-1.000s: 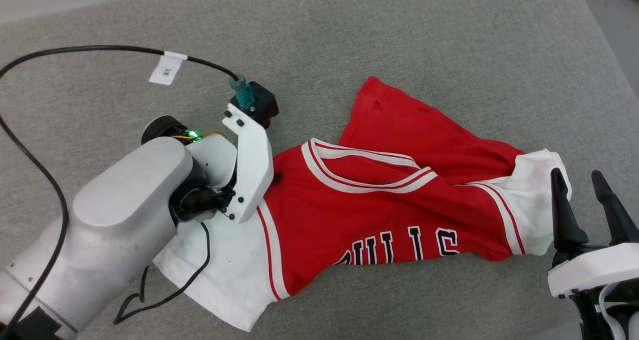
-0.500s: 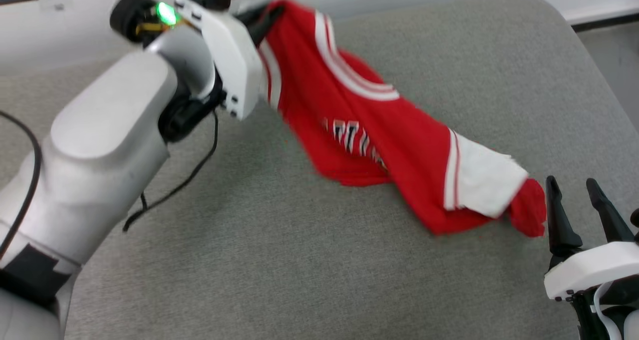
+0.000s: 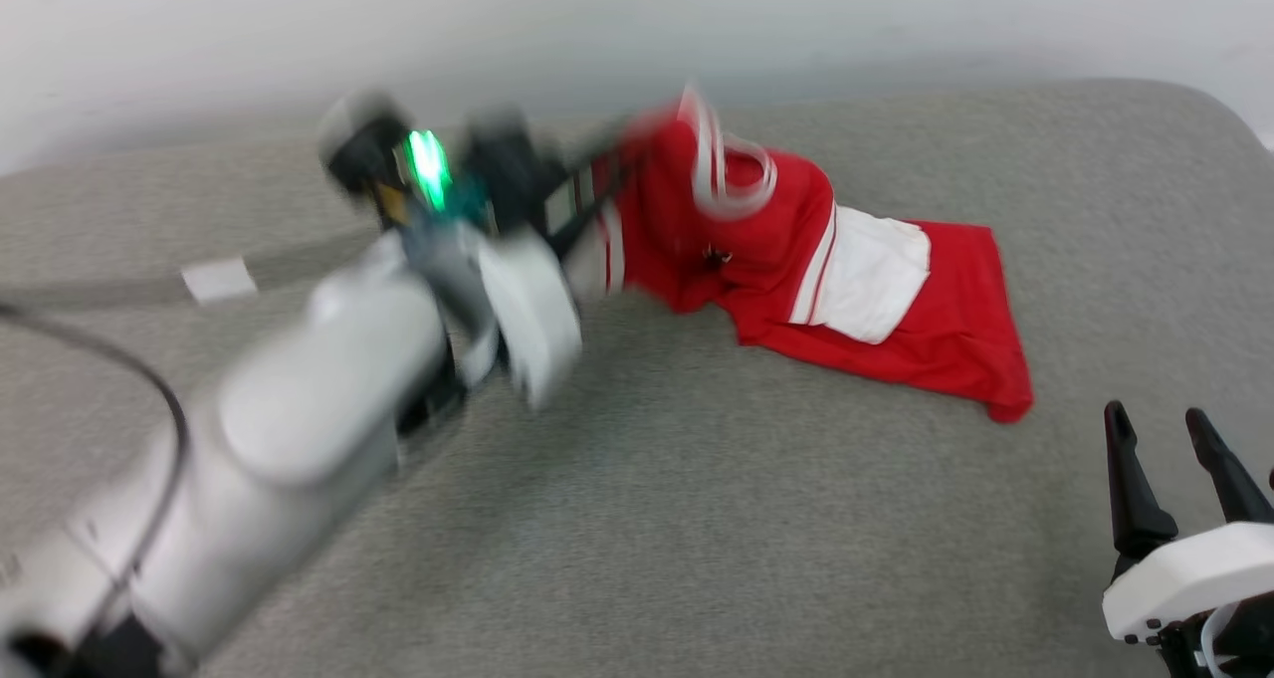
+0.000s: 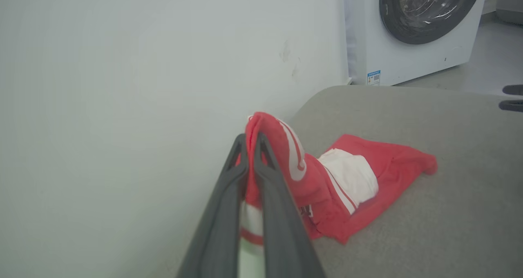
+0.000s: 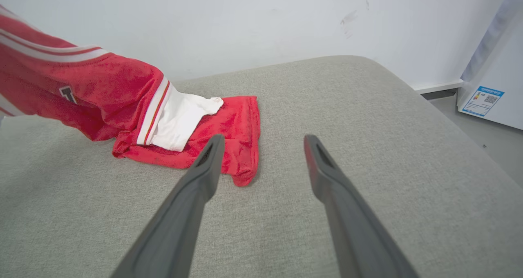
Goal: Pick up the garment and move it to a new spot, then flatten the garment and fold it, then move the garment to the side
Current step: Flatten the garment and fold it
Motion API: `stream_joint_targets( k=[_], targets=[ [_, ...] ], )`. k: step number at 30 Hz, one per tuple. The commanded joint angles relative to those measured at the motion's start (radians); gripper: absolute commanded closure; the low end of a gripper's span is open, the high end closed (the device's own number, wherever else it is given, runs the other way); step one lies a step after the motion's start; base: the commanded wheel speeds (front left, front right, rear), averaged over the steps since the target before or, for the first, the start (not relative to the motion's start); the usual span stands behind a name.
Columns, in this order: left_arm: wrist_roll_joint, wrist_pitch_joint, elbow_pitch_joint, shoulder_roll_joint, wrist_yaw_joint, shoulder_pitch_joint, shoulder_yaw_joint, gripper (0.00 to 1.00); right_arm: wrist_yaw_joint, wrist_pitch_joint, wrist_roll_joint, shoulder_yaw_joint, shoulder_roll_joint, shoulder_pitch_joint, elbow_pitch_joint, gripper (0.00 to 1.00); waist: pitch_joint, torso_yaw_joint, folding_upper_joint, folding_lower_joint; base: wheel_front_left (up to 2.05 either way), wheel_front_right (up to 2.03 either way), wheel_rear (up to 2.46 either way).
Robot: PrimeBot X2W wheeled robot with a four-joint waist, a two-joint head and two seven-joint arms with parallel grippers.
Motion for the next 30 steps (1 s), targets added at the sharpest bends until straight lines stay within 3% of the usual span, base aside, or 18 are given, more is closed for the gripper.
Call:
stream_joint_targets(
  k=[1, 6, 11, 16, 17, 18, 19, 24, 30],
  targets=[
    [-0.009, 0.007, -0.045, 0.018, 0.007, 0.103, -0.041, 1.0, -0.001, 0.007, -0.006, -0.002, 0.001, 0.015, -0.002, 0.0, -0.026, 0.053, -0.0001, 0.0, 0.0, 0.0, 0.0],
    [-0.018, 0.036, -0.144, 0.049, 0.031, 0.311, -0.137, 1.0, -0.001, 0.019, -0.016, -0.012, 0.001, 0.017, 0.003, 0.0, -0.039, 0.096, -0.0001, 0.0, 0.0, 0.0, 0.0],
    [0.004, 0.099, -0.201, 0.028, 0.015, 0.488, -0.199, 1.0, -0.001, 0.038, -0.028, -0.022, -0.003, 0.012, 0.009, 0.0, -0.053, 0.138, -0.0001, 0.0, 0.0, 0.0, 0.0],
    [0.07, 0.146, -0.172, -0.014, -0.008, 0.581, -0.211, 0.98, -0.001, 0.053, -0.03, -0.027, -0.011, 0.007, 0.015, 0.0, -0.065, 0.159, -0.0001, 0.0, 0.0, 0.0, 0.0],
    [0.082, 0.152, -0.16, -0.022, -0.011, 0.595, -0.212, 0.63, -0.001, 0.053, -0.031, -0.026, -0.011, 0.006, 0.017, 0.0, -0.066, 0.161, -0.0001, 0.0, 0.0, 0.0, 0.0],
    [0.097, 0.156, -0.145, -0.029, -0.015, 0.606, -0.212, 0.07, -0.001, 0.054, -0.029, -0.024, -0.011, 0.004, 0.019, 0.0, -0.068, 0.163, -0.0001, 0.0, 0.0, 0.0, 0.0],
    [0.104, 0.155, -0.13, -0.035, -0.016, 0.617, -0.212, 0.0, -0.001, 0.055, -0.029, -0.022, -0.011, 0.004, 0.021, 0.0, -0.07, 0.165, -0.0001, 0.0, 0.0, 0.0, 0.0],
    [0.086, 0.098, -0.083, -0.061, -0.009, 0.629, -0.183, 0.0, -0.001, 0.061, -0.022, -0.011, -0.013, 0.014, 0.026, 0.0, -0.084, 0.172, -0.0001, 0.0, 0.0, 0.0, 0.0],
    [0.025, -0.006, -0.136, -0.038, 0.063, 0.602, -0.052, 0.0, -0.001, 0.085, -0.012, -0.007, -0.031, 0.024, 0.004, 0.0, -0.107, 0.195, -0.0001, 0.0, 0.0, 0.0, 0.0]
  ],
)
